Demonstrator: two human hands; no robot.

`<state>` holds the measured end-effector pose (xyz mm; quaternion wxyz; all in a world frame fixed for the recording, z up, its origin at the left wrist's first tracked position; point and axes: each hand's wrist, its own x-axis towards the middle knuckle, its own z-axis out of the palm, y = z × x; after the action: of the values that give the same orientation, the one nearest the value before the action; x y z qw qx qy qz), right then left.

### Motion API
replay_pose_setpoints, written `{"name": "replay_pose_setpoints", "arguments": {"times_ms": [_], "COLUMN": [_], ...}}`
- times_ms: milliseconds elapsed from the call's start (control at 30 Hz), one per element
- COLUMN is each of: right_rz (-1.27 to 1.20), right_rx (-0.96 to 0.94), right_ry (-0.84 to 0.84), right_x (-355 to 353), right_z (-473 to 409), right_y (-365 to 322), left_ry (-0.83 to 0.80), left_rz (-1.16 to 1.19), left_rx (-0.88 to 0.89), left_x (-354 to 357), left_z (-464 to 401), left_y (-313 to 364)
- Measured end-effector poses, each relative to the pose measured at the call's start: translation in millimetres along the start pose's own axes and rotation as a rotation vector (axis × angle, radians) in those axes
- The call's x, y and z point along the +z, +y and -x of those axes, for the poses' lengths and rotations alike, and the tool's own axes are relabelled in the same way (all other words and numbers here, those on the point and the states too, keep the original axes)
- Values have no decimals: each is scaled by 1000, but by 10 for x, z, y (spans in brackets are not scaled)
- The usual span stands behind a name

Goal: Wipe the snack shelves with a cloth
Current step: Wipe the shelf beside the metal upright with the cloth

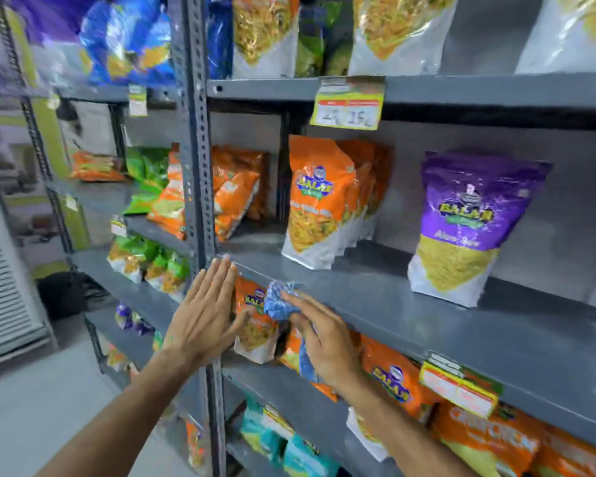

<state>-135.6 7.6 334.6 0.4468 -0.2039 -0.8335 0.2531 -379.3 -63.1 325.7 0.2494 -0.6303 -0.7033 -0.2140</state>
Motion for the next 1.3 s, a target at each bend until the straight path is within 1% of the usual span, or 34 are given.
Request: {"name": "replay_pose_setpoints", "arguments": {"times_ms": [133,200,367,467,567,633,733,833,900,1000,1067,1167,1233,1300], "right_rz": [18,52,186,303,396,524,612,649,711,887,969,993,1043,982], "right_rx": [87,103,166,273,362,390,472,498,562,702,755,809,802,813], "right_ry": [23,61,132,156,193,206,178,261,291,198,121,-44,-91,-103], "right_x": [527,718,975,1048,1150,1203,1291,1319,1275,1240,1222,1266,1337,1435], "right_z": [-764,-1135,-1923,-2274,-2585,-2813,-3215,-3534,-3680,-3847,-3894,-3885,-3863,-3842], "right_y": [39,51,97,211,396,568,828,1141,1309,1609,1839,2157,2246,2229], "left_ry": [52,94,221,310,387,442,543,625,656,677,684,695,696,685], "left_rz": [40,55,124,182,211,238,287,321,344,362,373,379,384,394], "left_rx": [16,43,133,153,183,195,211,236,258,275,281,283,287,285], "left_x": [11,-19,-14,81,236,370,552,669,701,721,736,743,721,687], "left_z": [-510,-809,-1662,-2094,-2349,-2420,-2490,-2550,-2567,-2583,-2591,-2592,-2589,-2587], "left_y": [-784,-1112,-1657,-1780,-1785,-1767,-1772,-1788,-1796,-1807,-1807,-1803,-1798,-1794]}}
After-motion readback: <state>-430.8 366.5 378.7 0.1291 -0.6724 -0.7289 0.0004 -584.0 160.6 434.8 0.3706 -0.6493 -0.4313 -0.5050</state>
